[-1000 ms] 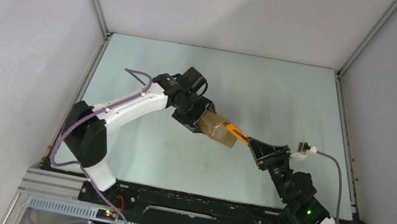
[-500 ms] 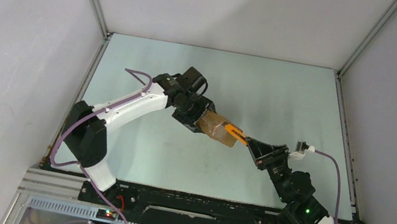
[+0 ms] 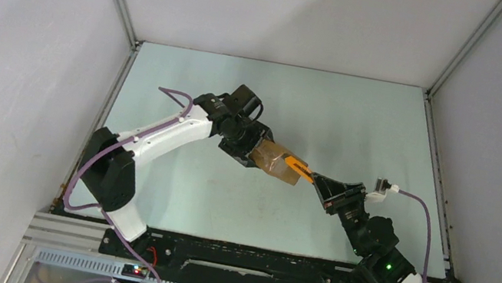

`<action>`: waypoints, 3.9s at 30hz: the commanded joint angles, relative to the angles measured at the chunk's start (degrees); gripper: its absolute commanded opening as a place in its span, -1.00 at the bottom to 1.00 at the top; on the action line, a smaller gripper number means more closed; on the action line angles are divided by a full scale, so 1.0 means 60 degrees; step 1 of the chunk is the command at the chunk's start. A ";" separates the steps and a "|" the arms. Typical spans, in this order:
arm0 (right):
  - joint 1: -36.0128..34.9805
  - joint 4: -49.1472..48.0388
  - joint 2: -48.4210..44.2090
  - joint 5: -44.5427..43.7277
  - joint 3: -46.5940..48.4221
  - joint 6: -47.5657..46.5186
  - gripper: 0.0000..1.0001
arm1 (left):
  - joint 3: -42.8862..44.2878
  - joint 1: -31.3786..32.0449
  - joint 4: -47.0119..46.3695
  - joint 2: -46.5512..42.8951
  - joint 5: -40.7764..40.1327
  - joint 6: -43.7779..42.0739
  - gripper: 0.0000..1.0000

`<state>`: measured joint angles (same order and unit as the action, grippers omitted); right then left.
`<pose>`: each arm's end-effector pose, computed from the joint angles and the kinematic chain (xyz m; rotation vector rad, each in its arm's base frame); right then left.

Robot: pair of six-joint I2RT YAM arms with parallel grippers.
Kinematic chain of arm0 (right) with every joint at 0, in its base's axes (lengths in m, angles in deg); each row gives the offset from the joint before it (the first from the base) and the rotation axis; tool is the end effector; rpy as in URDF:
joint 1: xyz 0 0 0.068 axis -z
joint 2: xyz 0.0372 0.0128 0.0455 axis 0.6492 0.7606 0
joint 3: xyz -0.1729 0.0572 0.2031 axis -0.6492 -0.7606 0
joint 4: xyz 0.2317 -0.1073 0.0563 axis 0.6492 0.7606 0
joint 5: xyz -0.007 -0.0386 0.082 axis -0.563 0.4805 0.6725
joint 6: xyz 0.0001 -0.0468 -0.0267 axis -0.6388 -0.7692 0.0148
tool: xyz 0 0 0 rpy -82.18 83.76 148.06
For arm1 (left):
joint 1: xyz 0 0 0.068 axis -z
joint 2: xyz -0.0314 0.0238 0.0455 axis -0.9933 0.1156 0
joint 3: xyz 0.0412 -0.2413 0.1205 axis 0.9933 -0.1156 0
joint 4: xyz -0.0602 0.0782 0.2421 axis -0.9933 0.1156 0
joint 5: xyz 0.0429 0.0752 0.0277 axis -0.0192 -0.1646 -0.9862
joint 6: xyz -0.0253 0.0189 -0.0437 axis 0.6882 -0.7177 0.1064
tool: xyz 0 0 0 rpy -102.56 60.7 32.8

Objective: Unpack the express box
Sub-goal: Cut the express box at the center of the board.

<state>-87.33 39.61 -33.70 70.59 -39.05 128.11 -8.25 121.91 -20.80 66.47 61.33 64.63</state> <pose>0.0933 0.0834 0.2273 0.6750 1.5711 1.4073 0.2597 -0.2158 0.2752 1.4998 -2.6261 0.7725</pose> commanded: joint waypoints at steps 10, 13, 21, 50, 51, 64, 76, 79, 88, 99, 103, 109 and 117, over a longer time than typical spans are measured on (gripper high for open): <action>0.0247 -0.0322 -0.0341 -0.0271 -0.0057 -0.0124 -1.00 | -0.0126 0.0166 -0.0228 -0.0485 0.0285 0.0210 -0.35; 0.0255 -0.0351 -0.0290 -0.0205 -0.0056 -0.0092 -1.00 | -0.0134 0.0167 -0.0249 -0.0487 0.0292 0.0202 -0.35; 0.0268 -0.0872 0.0191 0.0123 -0.0115 -0.0059 -1.00 | -0.0112 0.0197 -0.0283 -0.0458 0.0324 0.0212 -0.36; 0.0262 -0.0623 0.0271 0.0522 -0.0220 -0.0106 -1.00 | -0.0105 0.0151 -0.0388 -0.0535 0.0300 0.0271 -0.38; 0.0266 -0.0764 0.0387 0.0652 -0.0225 -0.0114 -1.00 | -0.0072 0.0145 -0.0365 -0.0513 0.0299 0.0237 -0.39; 0.0662 -0.0606 0.1274 0.2724 0.0224 -0.0380 -1.00 | 0.0568 0.0136 0.0625 -0.0443 -0.0374 0.0001 -0.40; 0.1823 -0.1451 0.2680 0.6504 0.0621 -0.0424 -1.00 | 0.1399 -0.0033 0.1994 -0.0311 -0.1453 -0.0523 -0.52; 0.1881 -0.1484 0.3113 0.7123 0.0827 -0.0638 -1.00 | 0.1146 -0.0027 0.1900 -0.0410 -0.1450 -0.0451 -0.52; 0.2325 -0.2660 0.3818 0.8509 0.0733 0.0148 -1.00 | 0.1007 -0.0092 0.1757 -0.0465 -0.1609 -0.0447 -0.53; 0.2832 -0.2676 0.3712 0.9212 0.0739 0.0699 -1.00 | 0.0636 -0.0245 0.1609 -0.0449 -0.1852 -0.0782 -0.55; 0.2837 -0.2781 0.3781 0.9427 0.0718 0.0797 -1.00 | 0.0659 -0.0257 0.1779 -0.0457 -0.2343 -0.0897 -0.55; 0.3017 -0.2862 0.3794 0.9571 0.0703 0.1070 -1.00 | 0.0575 -0.0257 0.1864 -0.0468 -0.2559 -0.1050 -0.55; 0.2659 -0.2686 0.4123 0.9560 0.0967 0.1106 -1.00 | 0.0355 -0.0247 0.1661 -0.0686 -0.2664 -0.0737 -0.56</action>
<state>-68.29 25.62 -9.28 118.24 -35.79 133.49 -5.52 121.10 -3.93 65.33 49.51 56.42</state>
